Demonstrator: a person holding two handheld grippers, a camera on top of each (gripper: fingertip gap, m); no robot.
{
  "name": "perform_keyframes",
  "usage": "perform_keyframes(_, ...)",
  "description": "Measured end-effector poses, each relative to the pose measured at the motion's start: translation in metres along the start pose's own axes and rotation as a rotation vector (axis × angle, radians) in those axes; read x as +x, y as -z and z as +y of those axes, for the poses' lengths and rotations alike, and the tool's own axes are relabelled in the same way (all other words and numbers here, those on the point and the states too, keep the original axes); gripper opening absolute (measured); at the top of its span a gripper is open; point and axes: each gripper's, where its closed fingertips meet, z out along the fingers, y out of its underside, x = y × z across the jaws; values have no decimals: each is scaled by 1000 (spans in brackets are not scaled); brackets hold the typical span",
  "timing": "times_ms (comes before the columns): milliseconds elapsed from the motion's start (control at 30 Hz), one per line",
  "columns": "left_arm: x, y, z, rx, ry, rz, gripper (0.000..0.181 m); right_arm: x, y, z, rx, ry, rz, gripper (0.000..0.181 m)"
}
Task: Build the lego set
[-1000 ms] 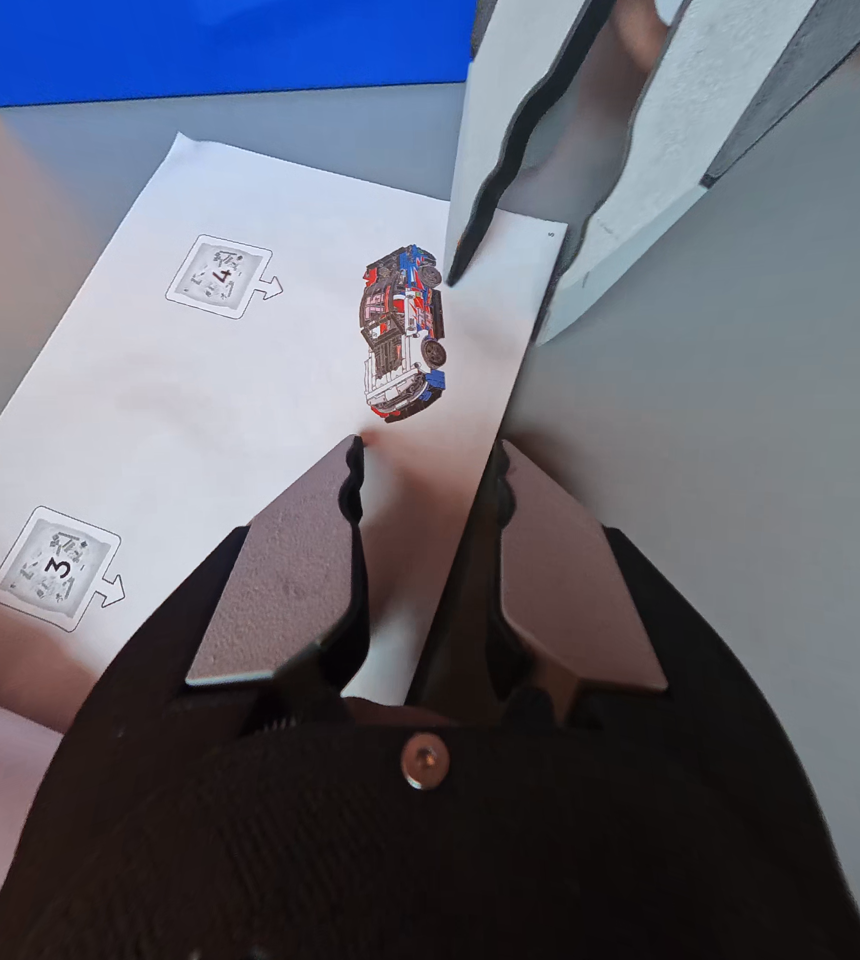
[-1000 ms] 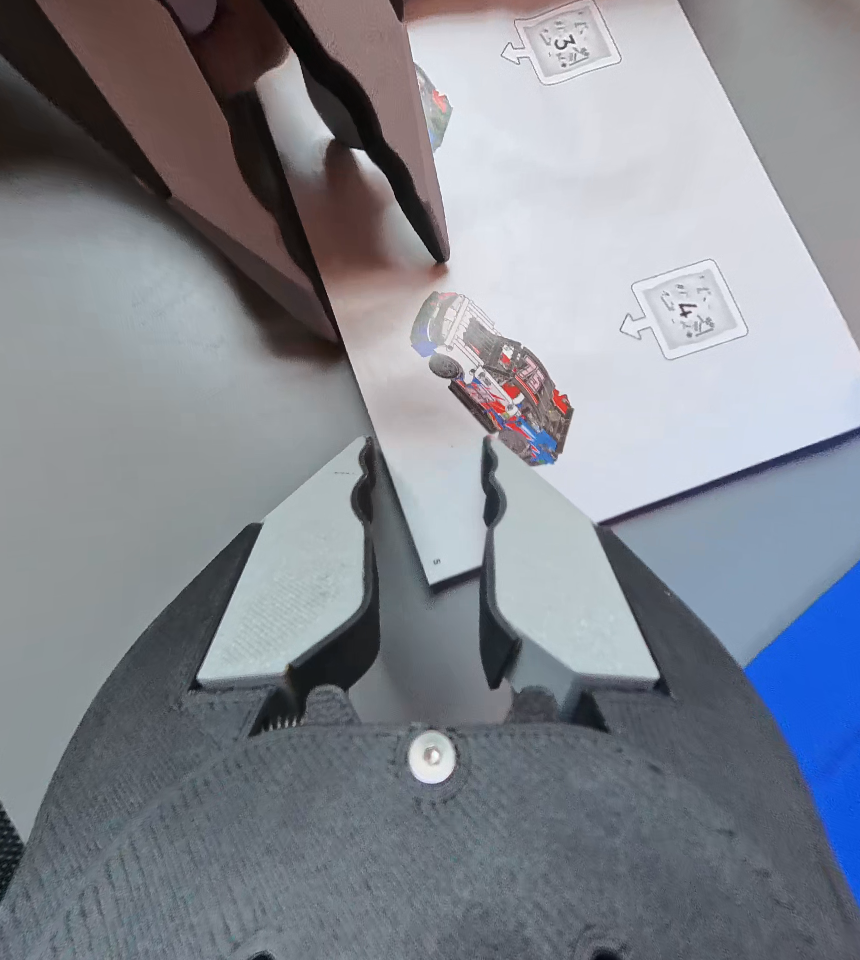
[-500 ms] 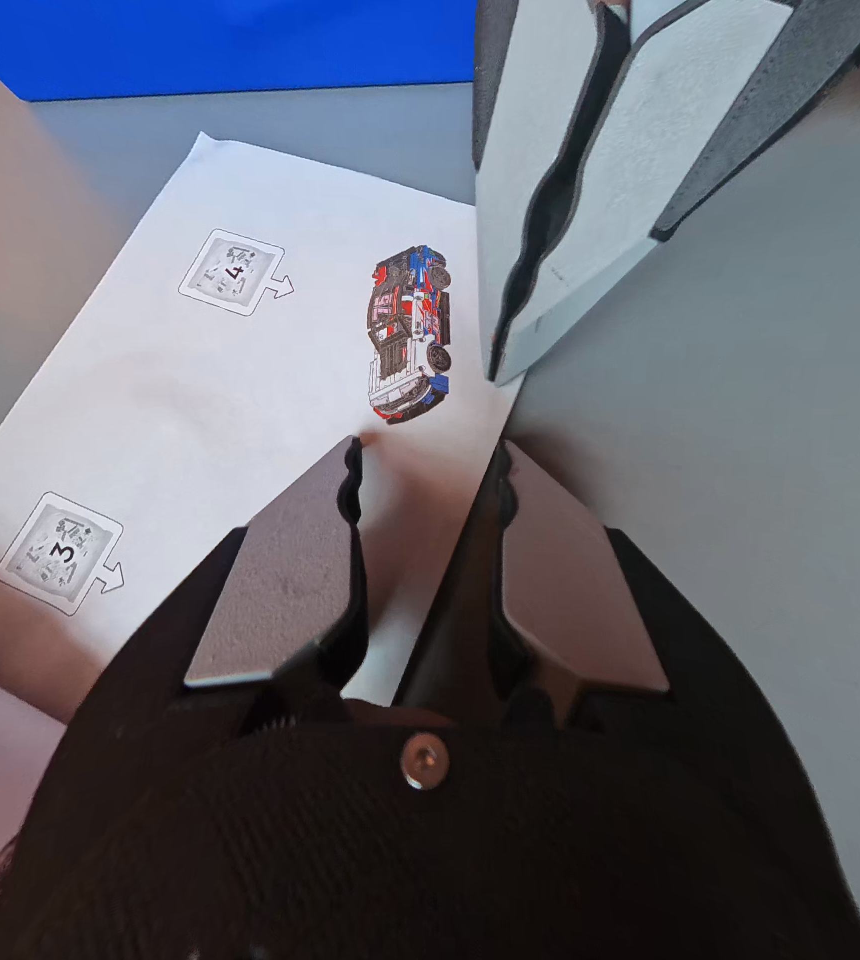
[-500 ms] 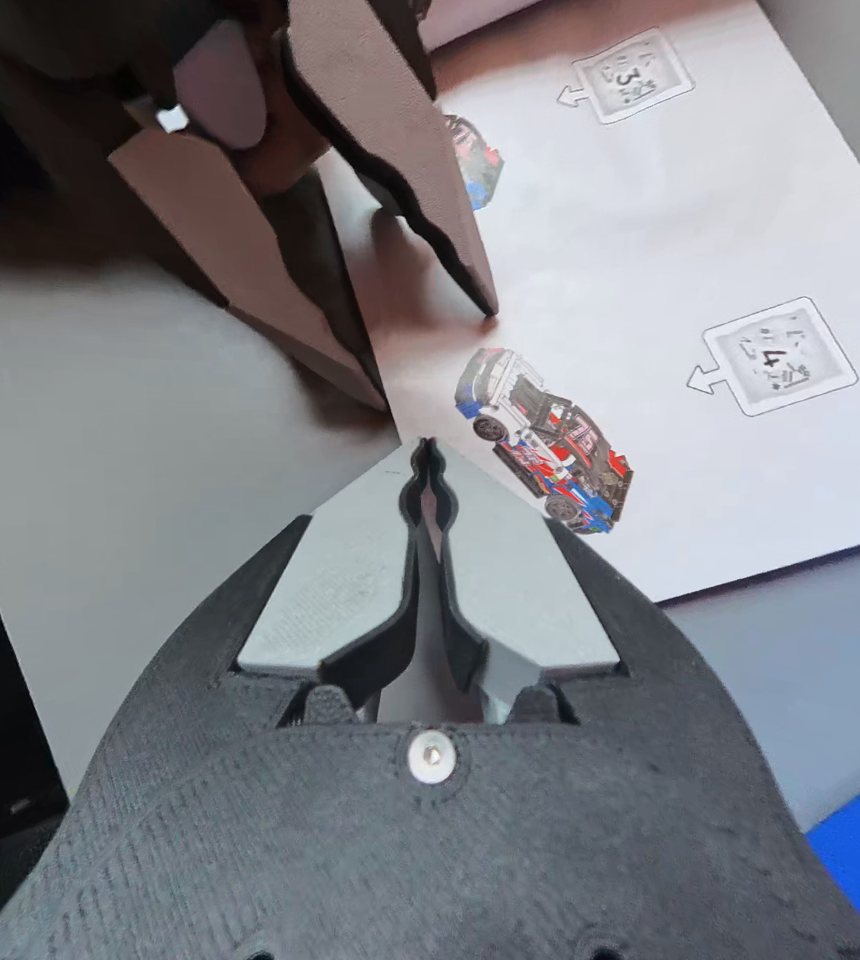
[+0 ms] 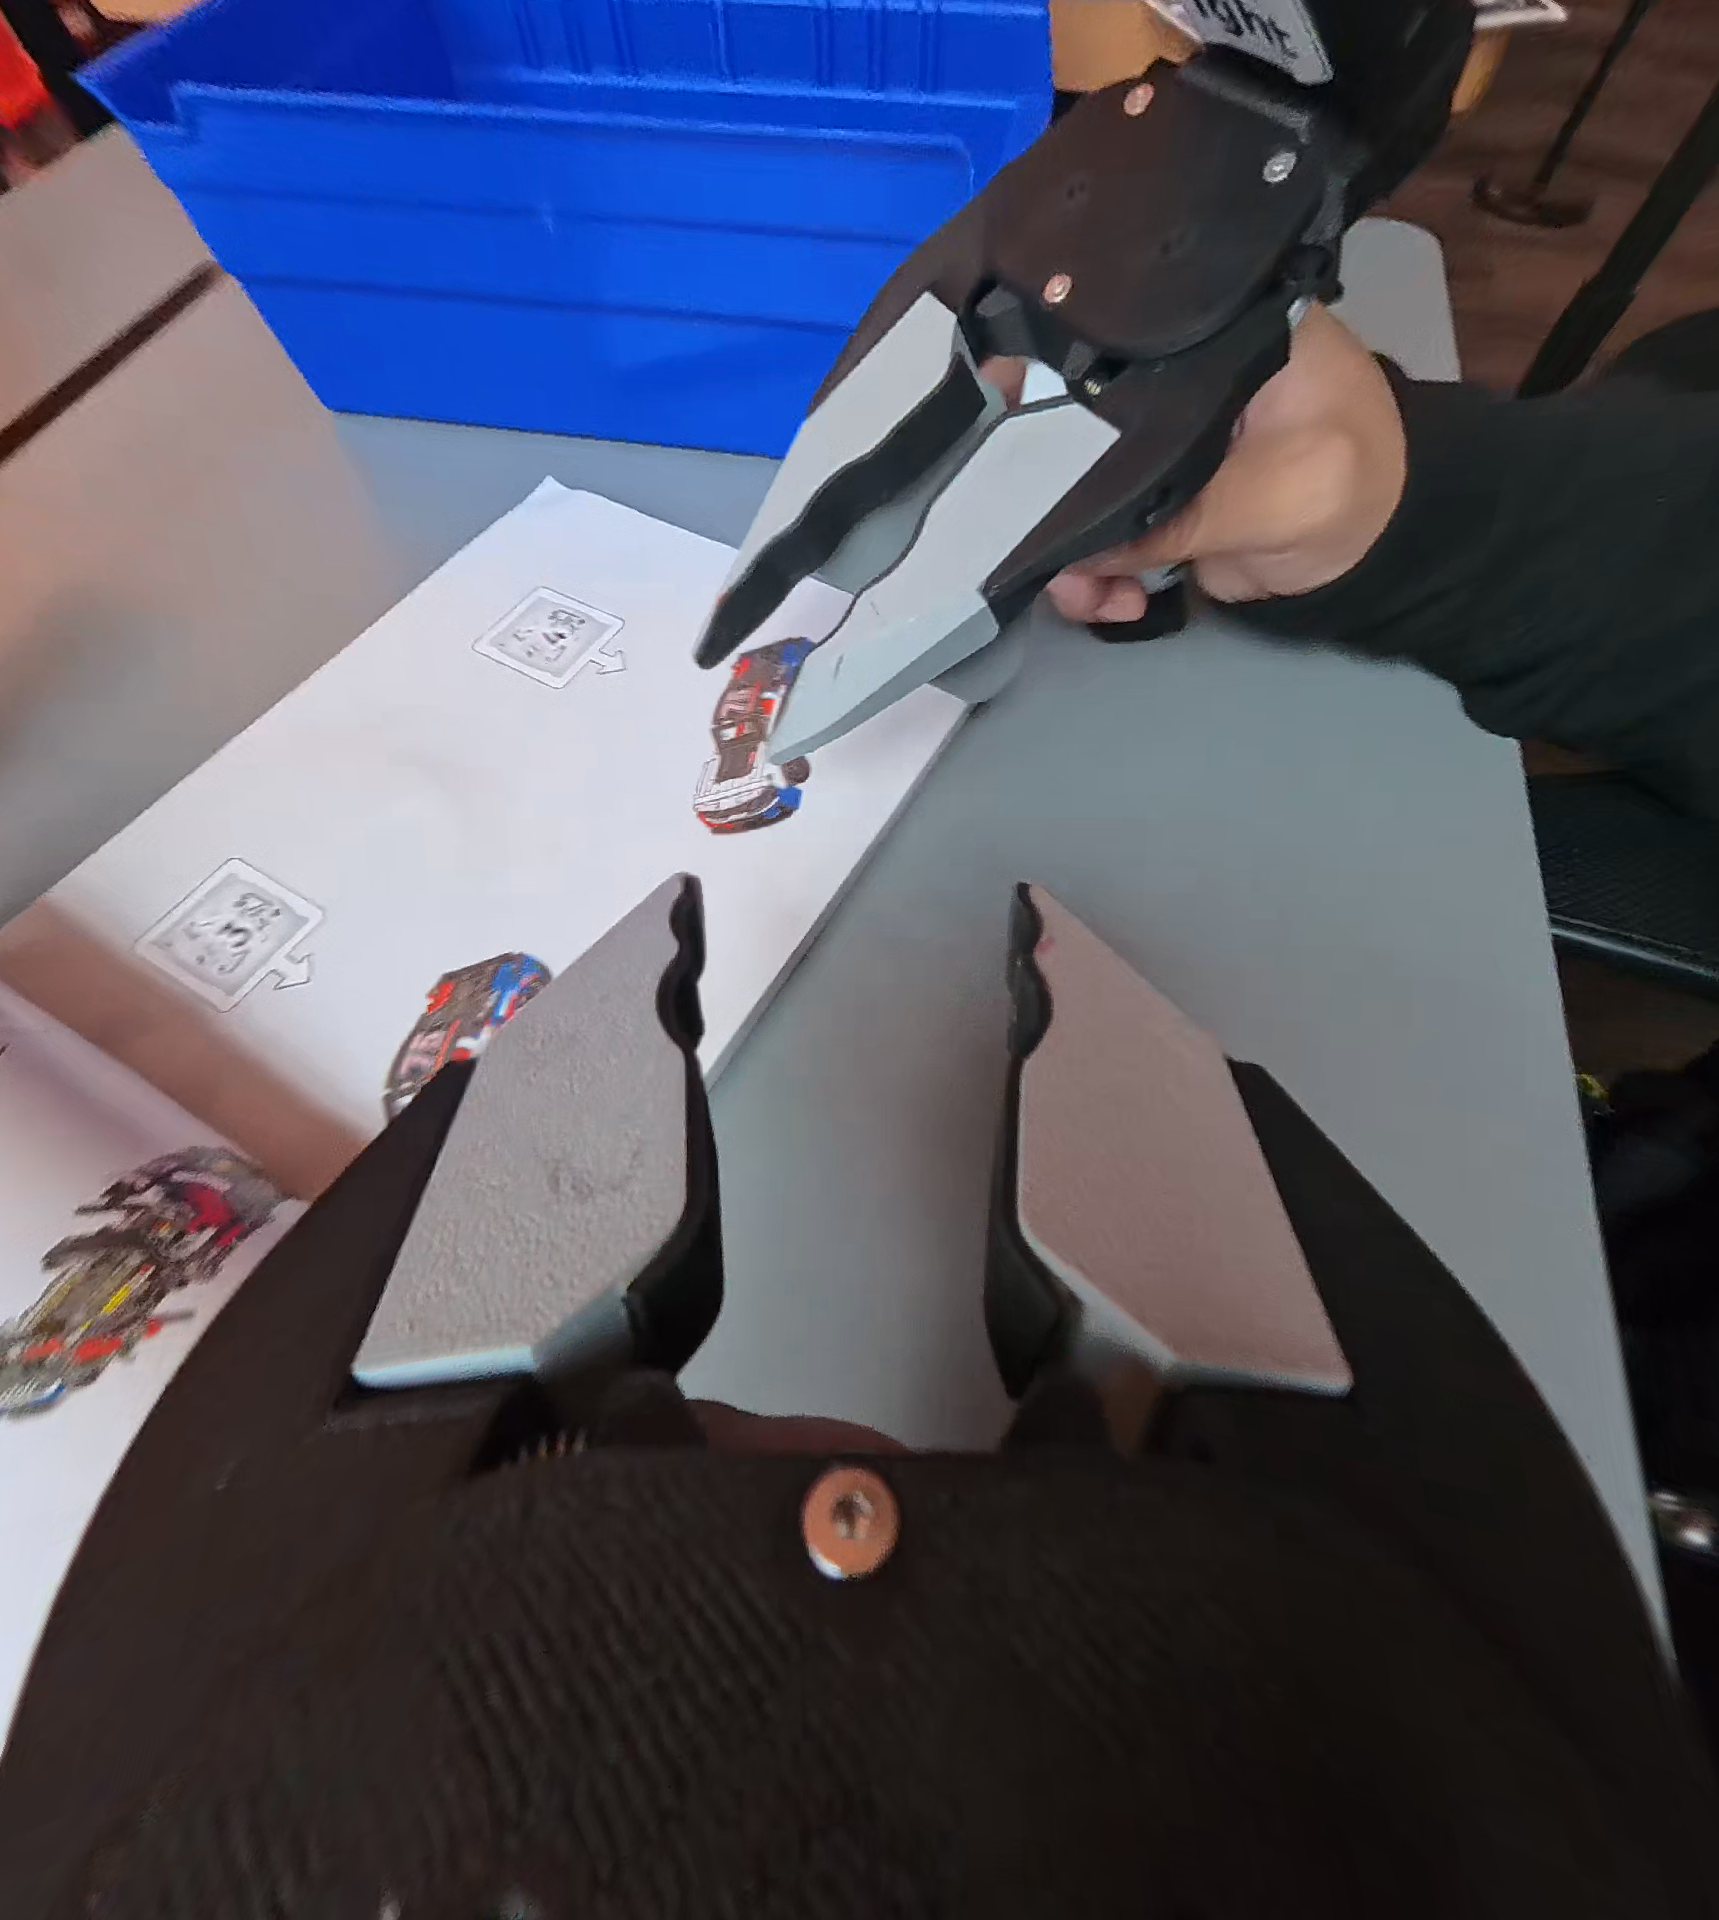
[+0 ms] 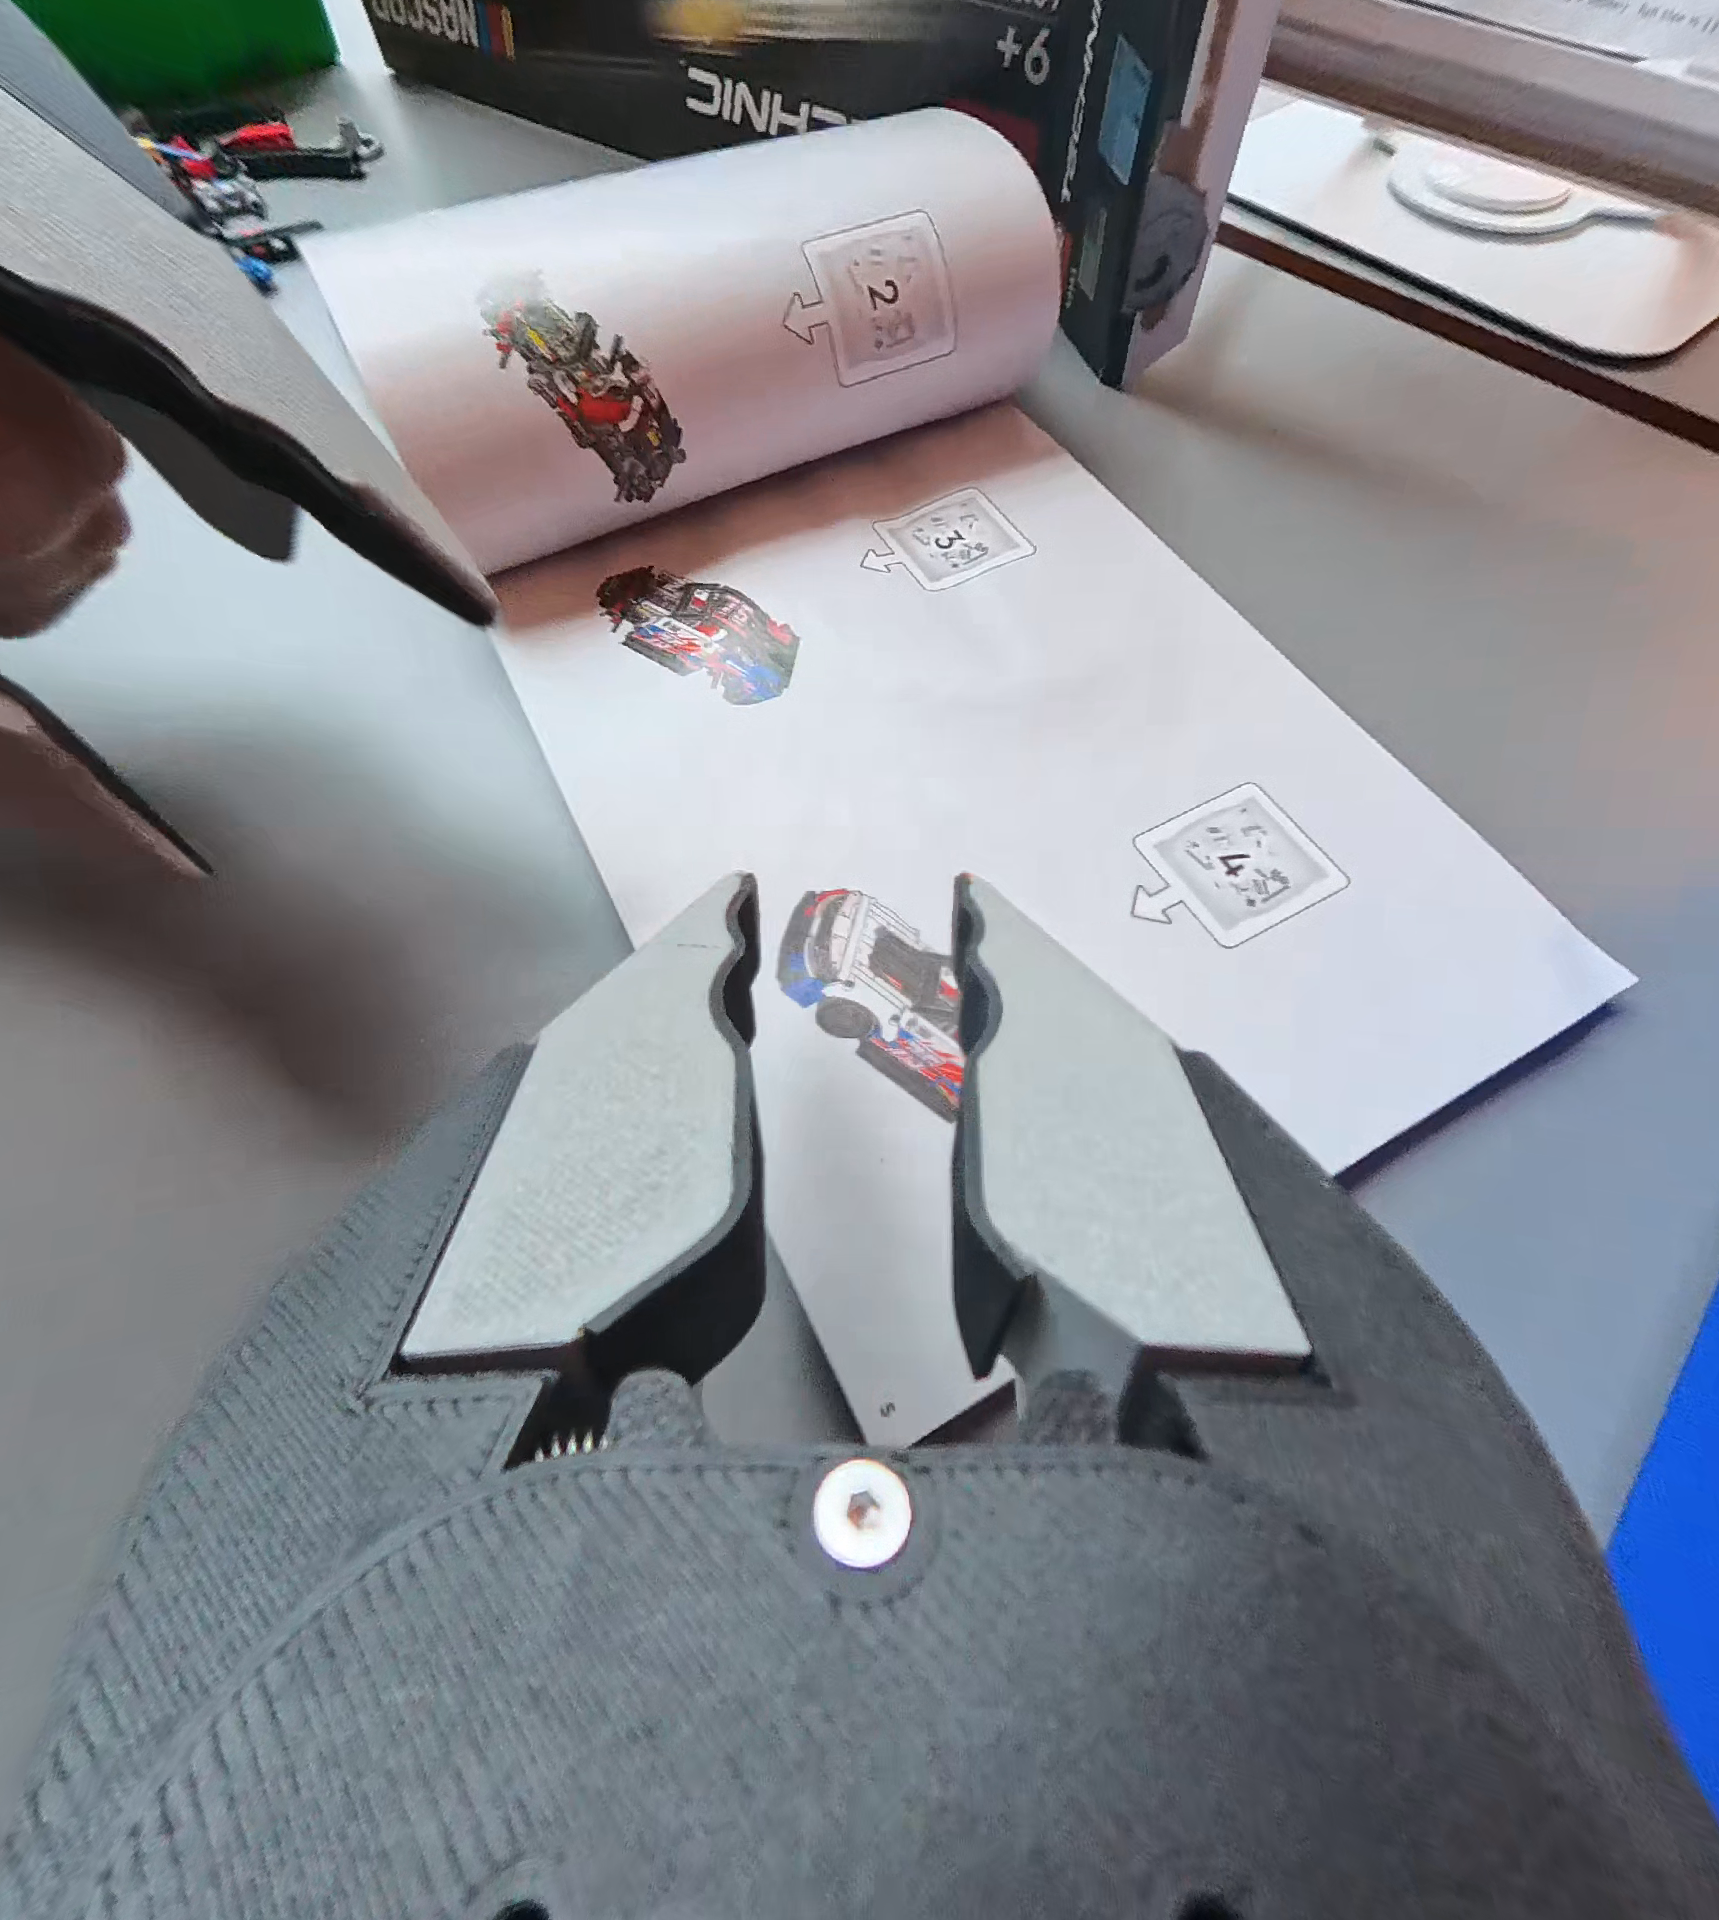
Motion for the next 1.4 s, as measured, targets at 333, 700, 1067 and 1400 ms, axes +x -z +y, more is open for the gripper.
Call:
perform_keyframes(333,-37,11,24,61,26,-155,60,5,2,-4,32,26,50,56)
perform_keyframes(700,-40,16,19,132,139,-156,54,9,1,-1,10,38,100,55)
perform_keyframes(1067,-42,23,18,160,137,-198,53,17,7,1,19,-37,119,54)
perform_keyframes(1400,-34,5,29,-86,-87,-229,56,-20,15,20,-204,43,-171,57)
